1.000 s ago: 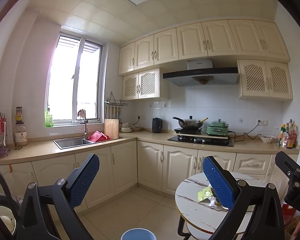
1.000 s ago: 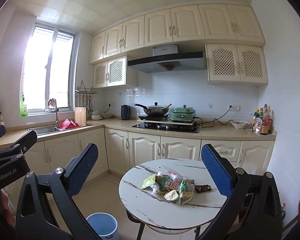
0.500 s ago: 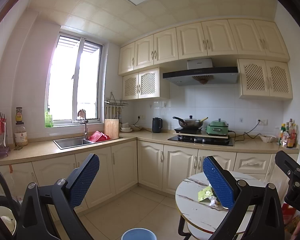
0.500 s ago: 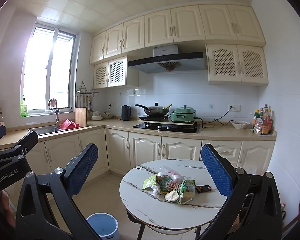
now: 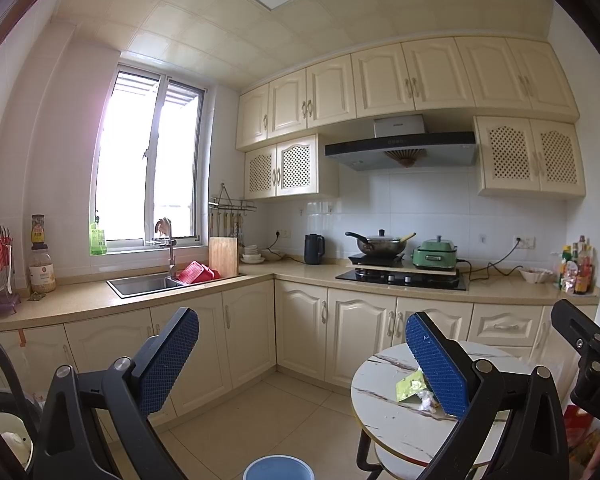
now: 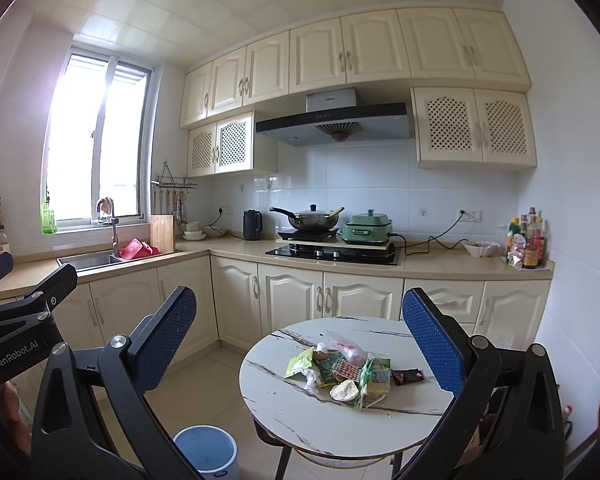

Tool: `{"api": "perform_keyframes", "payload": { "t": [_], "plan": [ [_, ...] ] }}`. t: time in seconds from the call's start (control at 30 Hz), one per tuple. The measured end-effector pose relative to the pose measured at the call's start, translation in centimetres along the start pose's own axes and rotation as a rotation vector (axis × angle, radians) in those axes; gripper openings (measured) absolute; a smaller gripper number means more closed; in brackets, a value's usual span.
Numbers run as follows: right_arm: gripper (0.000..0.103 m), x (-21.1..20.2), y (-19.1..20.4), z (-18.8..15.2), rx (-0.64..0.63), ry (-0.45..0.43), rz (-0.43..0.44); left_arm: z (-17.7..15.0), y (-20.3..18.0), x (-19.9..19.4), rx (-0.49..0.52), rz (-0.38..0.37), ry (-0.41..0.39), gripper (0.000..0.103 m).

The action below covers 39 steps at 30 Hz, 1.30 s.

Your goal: Collect trash

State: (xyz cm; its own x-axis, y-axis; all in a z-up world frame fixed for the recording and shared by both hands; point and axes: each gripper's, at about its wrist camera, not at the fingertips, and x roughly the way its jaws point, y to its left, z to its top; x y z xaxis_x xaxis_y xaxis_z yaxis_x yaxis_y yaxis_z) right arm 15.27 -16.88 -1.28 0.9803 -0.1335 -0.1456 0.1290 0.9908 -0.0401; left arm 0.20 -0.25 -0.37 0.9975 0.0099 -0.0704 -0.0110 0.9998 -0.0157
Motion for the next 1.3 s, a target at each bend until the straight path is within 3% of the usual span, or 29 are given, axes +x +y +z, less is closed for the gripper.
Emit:
{"api": "perform_keyframes", "payload": {
  "t": [0.93, 1.13, 1.3],
  "plan": [
    [0.103, 0.9, -0.5, -1.4, 0.017, 0.009, 0.008, -0.4, -0.2, 1.1, 0.015, 0.006, 0.006, 0.102],
    [0.103, 3.1, -2.6, -2.5, 0.025, 0.017, -0.02, -2.0, -1.0, 4.5, 0.023, 0.006, 0.012, 0.102],
    [0.103, 6.9, -6.2, -5.1, 0.04, 0.092, -0.093, -5.1, -3.2, 10.6, 0.057, -0.037, 0.14, 0.102]
  ]
}}
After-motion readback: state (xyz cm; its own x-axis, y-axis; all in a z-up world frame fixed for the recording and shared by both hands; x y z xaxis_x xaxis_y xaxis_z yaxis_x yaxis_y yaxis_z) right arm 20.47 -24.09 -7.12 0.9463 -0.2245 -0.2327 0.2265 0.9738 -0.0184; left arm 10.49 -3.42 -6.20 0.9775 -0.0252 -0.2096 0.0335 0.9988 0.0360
